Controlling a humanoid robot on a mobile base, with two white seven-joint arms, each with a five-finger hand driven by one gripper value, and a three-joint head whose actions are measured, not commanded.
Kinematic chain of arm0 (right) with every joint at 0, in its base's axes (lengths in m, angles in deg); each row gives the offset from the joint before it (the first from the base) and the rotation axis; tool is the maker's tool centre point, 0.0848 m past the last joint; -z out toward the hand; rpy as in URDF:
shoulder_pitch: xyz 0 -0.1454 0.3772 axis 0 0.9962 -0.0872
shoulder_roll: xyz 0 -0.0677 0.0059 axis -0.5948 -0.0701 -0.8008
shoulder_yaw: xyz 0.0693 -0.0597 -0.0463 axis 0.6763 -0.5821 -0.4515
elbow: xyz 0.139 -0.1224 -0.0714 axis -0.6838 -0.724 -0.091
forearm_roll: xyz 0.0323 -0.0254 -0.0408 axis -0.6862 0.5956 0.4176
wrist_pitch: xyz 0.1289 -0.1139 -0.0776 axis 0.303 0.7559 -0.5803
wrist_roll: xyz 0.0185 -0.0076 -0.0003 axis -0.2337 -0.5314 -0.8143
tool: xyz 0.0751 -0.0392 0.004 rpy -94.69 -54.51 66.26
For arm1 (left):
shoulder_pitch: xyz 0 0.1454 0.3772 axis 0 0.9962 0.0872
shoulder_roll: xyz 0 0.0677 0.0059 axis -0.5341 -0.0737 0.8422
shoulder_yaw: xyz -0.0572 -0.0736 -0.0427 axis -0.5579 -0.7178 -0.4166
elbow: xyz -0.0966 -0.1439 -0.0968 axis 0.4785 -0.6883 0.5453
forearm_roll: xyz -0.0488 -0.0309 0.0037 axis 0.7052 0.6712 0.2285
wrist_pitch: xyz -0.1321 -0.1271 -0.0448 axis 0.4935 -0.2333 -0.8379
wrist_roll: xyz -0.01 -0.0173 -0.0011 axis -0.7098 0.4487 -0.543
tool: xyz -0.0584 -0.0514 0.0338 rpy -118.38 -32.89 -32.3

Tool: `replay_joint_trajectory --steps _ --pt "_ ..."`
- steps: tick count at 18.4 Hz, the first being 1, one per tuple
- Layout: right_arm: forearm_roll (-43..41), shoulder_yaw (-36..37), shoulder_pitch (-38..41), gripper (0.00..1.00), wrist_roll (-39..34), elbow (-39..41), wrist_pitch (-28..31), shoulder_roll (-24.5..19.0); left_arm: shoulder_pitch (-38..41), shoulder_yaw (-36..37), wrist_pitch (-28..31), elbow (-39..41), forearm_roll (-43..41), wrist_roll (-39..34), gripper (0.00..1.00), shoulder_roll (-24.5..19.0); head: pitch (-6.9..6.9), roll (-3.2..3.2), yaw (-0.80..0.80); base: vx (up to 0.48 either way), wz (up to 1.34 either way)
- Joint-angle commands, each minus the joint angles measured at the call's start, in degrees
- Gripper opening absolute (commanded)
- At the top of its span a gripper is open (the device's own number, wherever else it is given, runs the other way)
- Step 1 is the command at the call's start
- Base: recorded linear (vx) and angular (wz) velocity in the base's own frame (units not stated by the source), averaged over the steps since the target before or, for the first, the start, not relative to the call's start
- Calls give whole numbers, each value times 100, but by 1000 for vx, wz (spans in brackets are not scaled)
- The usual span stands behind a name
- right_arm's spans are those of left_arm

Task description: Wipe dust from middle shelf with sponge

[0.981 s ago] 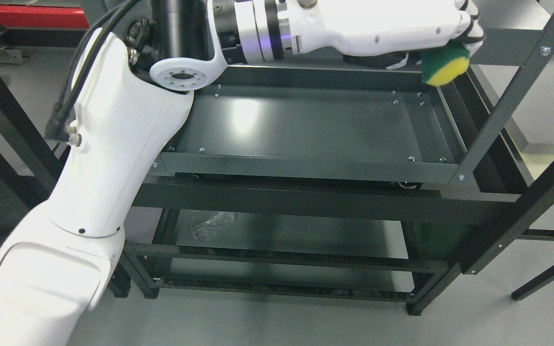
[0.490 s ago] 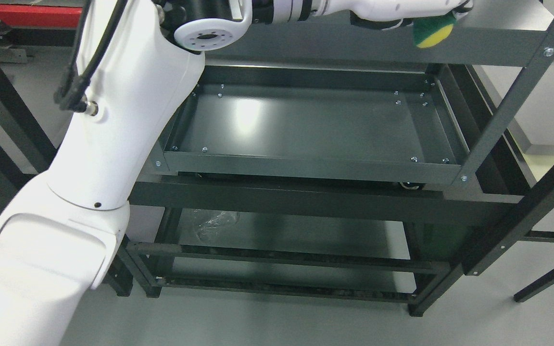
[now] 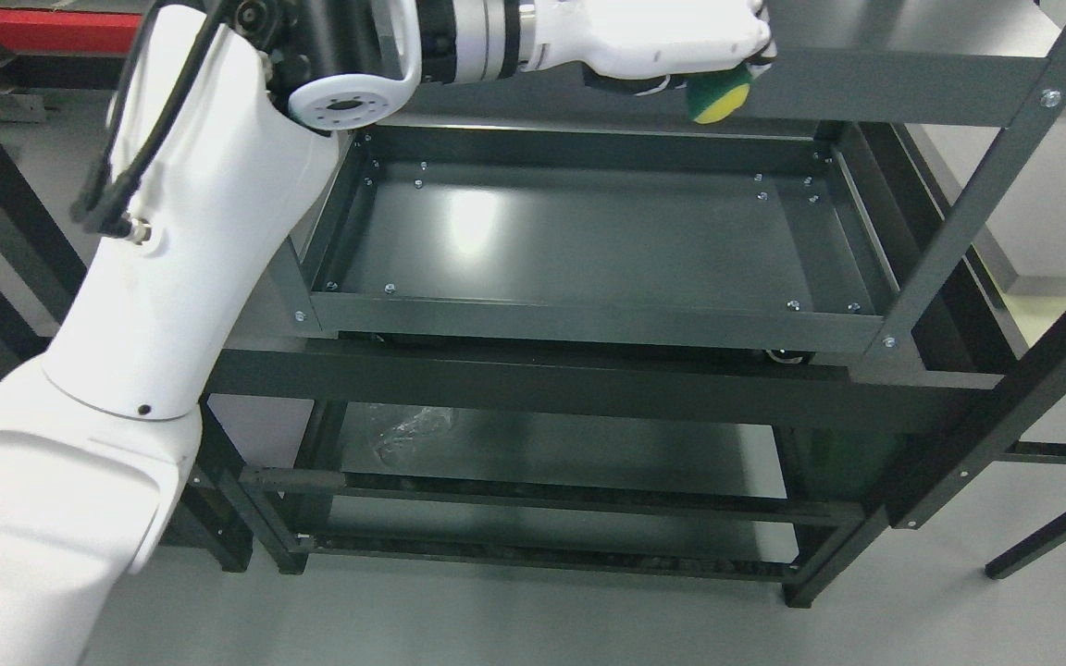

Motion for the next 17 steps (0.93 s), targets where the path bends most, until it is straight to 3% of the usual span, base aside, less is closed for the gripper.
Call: replay_joint_trajectory --steps 1,6,17 --pt "0 0 0 100 20 100 419 100 195 -114 4 708 773 275 0 -1445 0 0 0 0 0" --pt "0 0 0 100 29 100 419 100 151 96 4 1140 1713 759 0 -2613 0 0 0 0 5" --pt "0 -9 0 100 29 100 419 100 449 62 4 1237 2893 795 0 -5558 -1 0 0 0 0"
